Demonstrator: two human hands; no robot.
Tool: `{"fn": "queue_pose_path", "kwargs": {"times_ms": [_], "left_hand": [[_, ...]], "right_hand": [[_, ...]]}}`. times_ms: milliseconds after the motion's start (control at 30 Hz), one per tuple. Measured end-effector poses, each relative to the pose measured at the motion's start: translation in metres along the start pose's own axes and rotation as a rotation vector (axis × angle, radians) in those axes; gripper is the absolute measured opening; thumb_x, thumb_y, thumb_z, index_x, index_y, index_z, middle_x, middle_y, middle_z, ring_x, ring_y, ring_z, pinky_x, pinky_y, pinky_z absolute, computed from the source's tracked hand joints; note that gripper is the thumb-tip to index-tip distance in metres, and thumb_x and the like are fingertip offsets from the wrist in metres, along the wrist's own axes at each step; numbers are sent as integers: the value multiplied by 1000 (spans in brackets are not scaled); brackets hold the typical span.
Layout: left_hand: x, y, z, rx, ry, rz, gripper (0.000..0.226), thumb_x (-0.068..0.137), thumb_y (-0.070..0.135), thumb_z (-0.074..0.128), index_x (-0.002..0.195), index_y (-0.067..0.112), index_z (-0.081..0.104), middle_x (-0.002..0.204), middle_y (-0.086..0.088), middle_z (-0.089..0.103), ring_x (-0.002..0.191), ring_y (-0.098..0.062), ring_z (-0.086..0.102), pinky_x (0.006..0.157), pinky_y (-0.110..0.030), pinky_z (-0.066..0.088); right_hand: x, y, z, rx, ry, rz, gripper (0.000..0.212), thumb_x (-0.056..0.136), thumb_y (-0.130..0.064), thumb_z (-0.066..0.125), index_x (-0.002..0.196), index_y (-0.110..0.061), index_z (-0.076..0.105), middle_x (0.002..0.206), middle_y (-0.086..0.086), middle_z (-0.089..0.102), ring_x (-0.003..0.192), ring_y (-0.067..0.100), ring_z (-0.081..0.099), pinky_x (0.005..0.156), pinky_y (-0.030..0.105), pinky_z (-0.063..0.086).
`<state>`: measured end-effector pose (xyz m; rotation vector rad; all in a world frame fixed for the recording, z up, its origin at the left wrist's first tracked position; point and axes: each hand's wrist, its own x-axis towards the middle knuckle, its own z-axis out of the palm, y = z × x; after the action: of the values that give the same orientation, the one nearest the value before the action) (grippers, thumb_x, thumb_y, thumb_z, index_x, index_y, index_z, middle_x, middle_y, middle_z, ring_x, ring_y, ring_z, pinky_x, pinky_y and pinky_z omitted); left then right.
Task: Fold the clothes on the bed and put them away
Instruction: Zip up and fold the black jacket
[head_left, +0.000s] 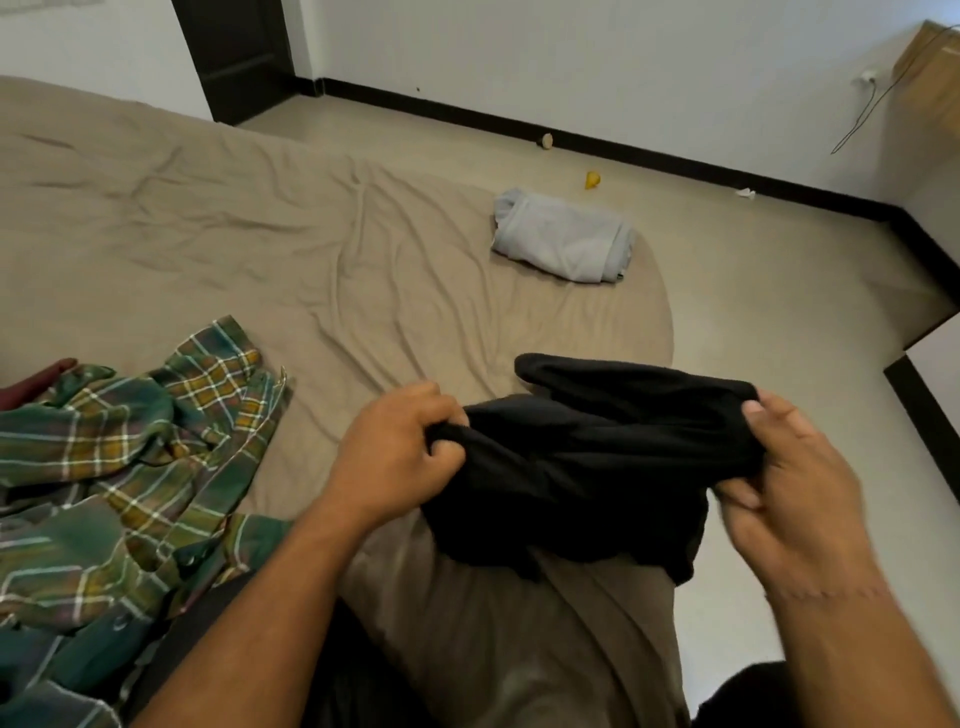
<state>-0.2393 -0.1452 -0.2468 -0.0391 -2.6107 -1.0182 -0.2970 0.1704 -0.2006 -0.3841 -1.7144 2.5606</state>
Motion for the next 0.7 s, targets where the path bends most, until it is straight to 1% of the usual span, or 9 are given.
{"fn": "queue_pose_path", "kwargs": {"times_ms": [67, 133, 200, 267, 400, 467, 533, 600, 700], "left_hand": [[2, -10, -16, 10, 164, -13, 26, 69, 24, 53, 83, 22, 75, 82, 5, 61, 78, -13, 59, 72, -27, 46], [12, -25, -19, 56, 281, -191, 26, 71, 21, 56, 86, 24, 77, 89, 2, 61, 87, -17, 60, 82, -30, 48], [22, -34, -13, 106, 313, -365, 31, 76, 23, 59, 97, 28, 80, 99, 0, 59, 100, -26, 61, 96, -39, 50], [25, -29, 0, 116, 315, -319, 30, 80, 19, 64, 105, 25, 81, 105, -1, 60, 104, -24, 61, 99, -34, 48], [19, 11, 27, -42, -47, -109, 31, 89, 21, 65, 118, 25, 75, 78, 18, 70, 70, 9, 62, 81, -28, 57], [10, 22, 43, 14, -445, -206, 67, 94, 34, 67, 156, 28, 41, 70, 12, 72, 59, 6, 64, 77, -31, 60], [0, 24, 54, 63, -725, -312, 97, 94, 40, 70, 164, 36, 4, 72, 5, 74, 54, -3, 68, 67, -28, 60], [-2, 19, 62, 125, -722, -291, 84, 93, 39, 73, 160, 35, 22, 86, 3, 76, 65, -10, 72, 67, -27, 58], [6, 9, 60, 145, -353, -189, 28, 95, 31, 65, 123, 34, 62, 102, 7, 75, 90, -16, 71, 82, -39, 58]], "right_hand": [[-7, -1, -14, 51, 90, -78, 16, 107, -12, 49, 113, -17, 63, 89, -5, 70, 68, 6, 62, 45, 16, 41], [-3, 17, -25, -76, 178, -160, 26, 105, -11, 54, 130, -18, 59, 117, -5, 71, 108, 10, 70, 80, 25, 59], [7, 42, -40, -582, 200, -236, 48, 102, -17, 63, 146, -25, 46, 149, -1, 50, 139, 15, 49, 113, 41, 46], [13, 59, -49, -1018, 168, -411, 62, 98, -23, 69, 152, -25, 39, 162, 1, 33, 152, 20, 29, 124, 45, 28], [2, 78, -33, -1140, -322, -656, 69, 90, -41, 71, 150, -20, 46, 152, -3, 49, 141, 11, 42, 119, 28, 30], [0, 96, -28, -1335, -507, -590, 77, 86, -57, 71, 152, -26, 46, 149, -8, 53, 136, 10, 48, 116, 33, 37], [7, 111, -26, -1459, -463, -604, 55, 88, -57, 64, 136, -31, 61, 130, -7, 67, 120, 16, 61, 104, 41, 50], [13, 109, -22, -1359, -370, -587, 24, 94, -40, 63, 114, -29, 70, 109, -8, 73, 100, 17, 67, 89, 43, 56], [6, 89, -19, -1091, -428, -388, 8, 101, -26, 64, 102, -25, 72, 92, -12, 73, 86, 8, 67, 80, 43, 57]]}}
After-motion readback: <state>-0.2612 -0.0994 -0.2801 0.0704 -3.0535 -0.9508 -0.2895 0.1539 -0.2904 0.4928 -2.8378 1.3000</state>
